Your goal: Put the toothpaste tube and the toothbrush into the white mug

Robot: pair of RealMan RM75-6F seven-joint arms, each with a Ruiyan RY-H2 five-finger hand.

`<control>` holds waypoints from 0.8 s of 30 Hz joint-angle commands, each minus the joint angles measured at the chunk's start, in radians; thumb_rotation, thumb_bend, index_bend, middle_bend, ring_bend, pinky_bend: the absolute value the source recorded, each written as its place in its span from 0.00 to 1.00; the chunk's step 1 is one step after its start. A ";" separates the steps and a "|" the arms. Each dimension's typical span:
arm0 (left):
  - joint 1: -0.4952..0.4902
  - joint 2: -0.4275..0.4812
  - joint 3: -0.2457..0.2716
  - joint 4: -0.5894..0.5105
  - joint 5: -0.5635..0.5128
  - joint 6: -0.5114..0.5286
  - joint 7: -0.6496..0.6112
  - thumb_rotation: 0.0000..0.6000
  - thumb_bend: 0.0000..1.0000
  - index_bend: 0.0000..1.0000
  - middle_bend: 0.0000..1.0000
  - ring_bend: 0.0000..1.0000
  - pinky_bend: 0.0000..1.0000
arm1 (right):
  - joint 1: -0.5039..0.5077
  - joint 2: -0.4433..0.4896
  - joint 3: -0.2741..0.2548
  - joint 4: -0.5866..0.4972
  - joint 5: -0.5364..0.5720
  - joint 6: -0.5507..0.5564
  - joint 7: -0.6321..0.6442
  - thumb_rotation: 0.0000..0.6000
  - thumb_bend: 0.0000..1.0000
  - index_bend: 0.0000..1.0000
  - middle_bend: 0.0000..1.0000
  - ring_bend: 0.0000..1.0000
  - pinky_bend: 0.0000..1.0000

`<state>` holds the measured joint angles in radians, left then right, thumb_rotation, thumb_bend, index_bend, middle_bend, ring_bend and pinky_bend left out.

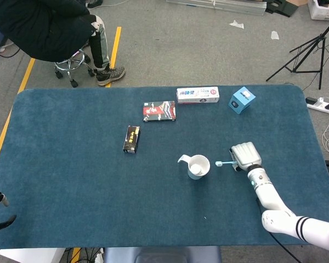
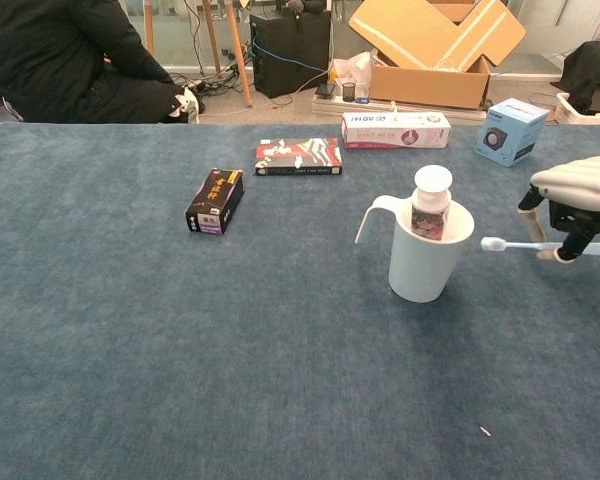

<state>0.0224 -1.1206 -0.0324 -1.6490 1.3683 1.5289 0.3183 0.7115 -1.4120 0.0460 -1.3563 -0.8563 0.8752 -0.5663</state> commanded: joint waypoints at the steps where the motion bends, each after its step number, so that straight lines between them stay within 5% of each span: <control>1: -0.003 -0.002 0.000 -0.001 0.000 -0.003 0.006 1.00 0.00 0.53 0.38 0.31 0.42 | -0.009 0.021 0.010 -0.020 -0.001 0.019 0.011 1.00 0.22 0.62 1.00 1.00 1.00; 9: -0.009 -0.003 -0.001 -0.010 0.000 -0.007 0.022 1.00 0.00 0.53 0.38 0.31 0.42 | -0.026 0.092 0.074 -0.089 -0.025 0.089 0.078 1.00 0.22 0.62 1.00 1.00 1.00; 19: -0.013 -0.005 0.000 -0.015 0.001 -0.009 0.034 1.00 0.00 0.53 0.38 0.31 0.42 | -0.071 0.220 0.217 -0.287 -0.076 0.127 0.363 1.00 0.22 0.64 1.00 1.00 1.00; 24: -0.015 -0.007 0.000 -0.016 0.001 -0.012 0.038 1.00 0.00 0.53 0.38 0.31 0.42 | -0.088 0.241 0.242 -0.338 -0.137 0.120 0.487 1.00 0.22 0.64 1.00 1.00 1.00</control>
<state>0.0073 -1.1274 -0.0324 -1.6654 1.3689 1.5164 0.3561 0.6378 -1.1890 0.2657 -1.6614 -0.9586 0.9955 -0.1304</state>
